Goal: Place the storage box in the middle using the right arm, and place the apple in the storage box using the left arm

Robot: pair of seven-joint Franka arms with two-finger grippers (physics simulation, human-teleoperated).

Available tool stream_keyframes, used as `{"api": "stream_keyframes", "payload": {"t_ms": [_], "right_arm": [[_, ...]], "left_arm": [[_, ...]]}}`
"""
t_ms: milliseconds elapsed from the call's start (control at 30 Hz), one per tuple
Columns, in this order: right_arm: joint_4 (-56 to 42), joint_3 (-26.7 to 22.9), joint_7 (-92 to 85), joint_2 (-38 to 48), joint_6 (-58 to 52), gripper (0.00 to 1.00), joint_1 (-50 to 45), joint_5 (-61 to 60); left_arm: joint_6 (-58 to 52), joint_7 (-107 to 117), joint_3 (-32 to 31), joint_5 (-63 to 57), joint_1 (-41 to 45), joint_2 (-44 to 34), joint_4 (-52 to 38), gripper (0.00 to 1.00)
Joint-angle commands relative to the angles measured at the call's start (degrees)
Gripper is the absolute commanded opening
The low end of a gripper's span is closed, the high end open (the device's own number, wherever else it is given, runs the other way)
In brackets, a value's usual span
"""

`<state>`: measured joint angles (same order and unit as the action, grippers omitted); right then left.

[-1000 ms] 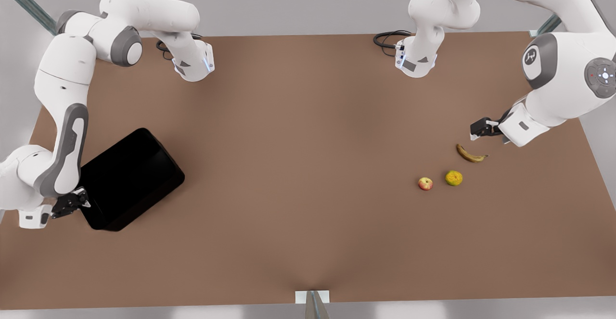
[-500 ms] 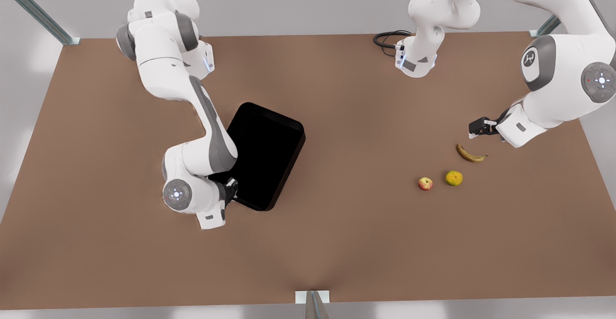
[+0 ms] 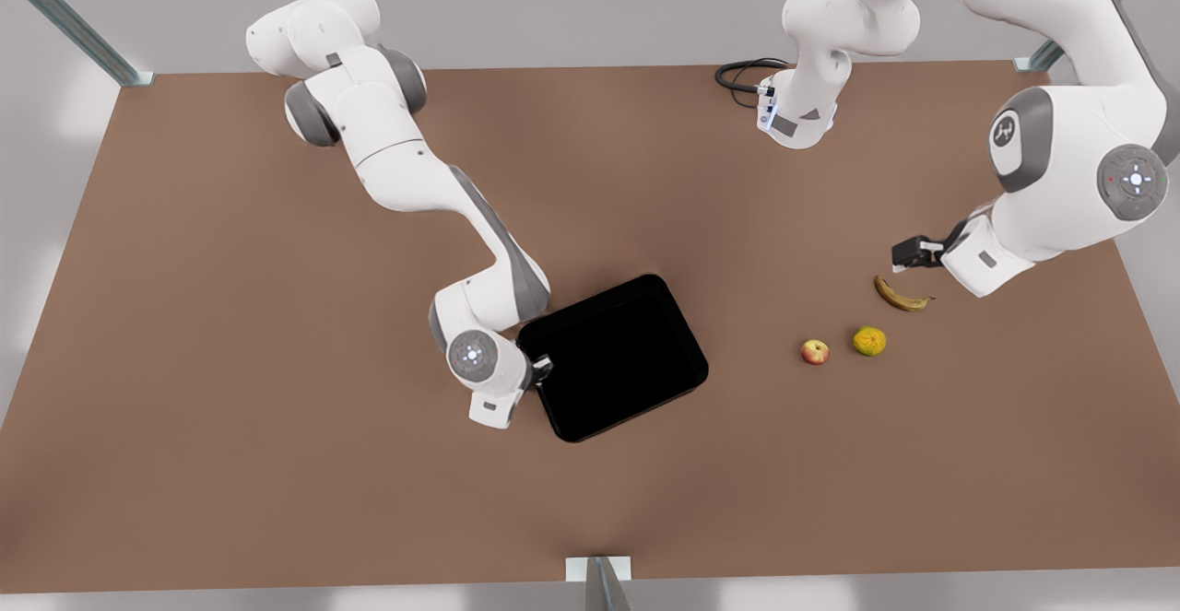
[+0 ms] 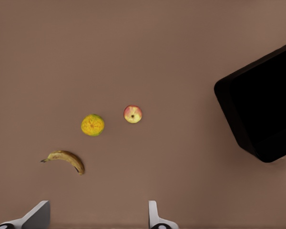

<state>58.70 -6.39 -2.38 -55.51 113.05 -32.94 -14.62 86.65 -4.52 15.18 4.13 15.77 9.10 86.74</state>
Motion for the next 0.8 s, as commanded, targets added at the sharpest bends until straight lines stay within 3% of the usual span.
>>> {"api": "stream_keyframes", "payload": {"t_ms": [0,100,167,267,333,433,500,567,767], "right_arm": [[0.1,0.0,27.0,0.3,2.3,1.0,-0.1,-1.8],[-0.3,0.0,26.7,2.1,1.1,1.0,-0.1,-2.0],[-0.3,-0.4,26.6,6.2,-5.9,1.0,0.6,-2.0],[-0.3,-0.5,23.4,14.5,-28.3,1.0,12.5,-2.1],[-0.5,-1.8,15.2,14.6,-35.4,1.0,21.4,-1.4],[-6.9,-4.2,14.8,22.7,-52.4,1.0,22.6,5.5],[-0.4,-0.3,14.8,36.7,-54.1,1.0,22.9,10.1],[13.5,5.5,14.5,47.2,-45.5,1.0,24.6,14.9],[15.7,6.5,14.4,45.0,-42.2,1.0,25.8,16.8]], "left_arm": [[1.3,8.3,-1.2,-0.1,0.3,0.7,-0.1,1.0],[5.5,9.1,-2.4,-0.1,1.7,6.4,0.3,1.0],[13.4,10.9,-3.0,-0.1,3.7,11.1,1.2,1.0],[34.4,9.8,-3.2,0.0,3.2,13.2,16.0,1.0],[36.8,4.6,-3.2,0.1,0.6,14.6,18.1,1.0],[44.3,2.4,-3.2,0.9,-0.3,17.1,21.9,1.0],[46.0,2.5,-3.2,3.8,-0.4,18.5,22.1,1.0],[46.0,2.6,-3.4,6.3,-0.4,19.5,22.2,1.0],[49.3,1.9,-3.3,6.9,-0.3,23.5,22.2,1.0]]}}
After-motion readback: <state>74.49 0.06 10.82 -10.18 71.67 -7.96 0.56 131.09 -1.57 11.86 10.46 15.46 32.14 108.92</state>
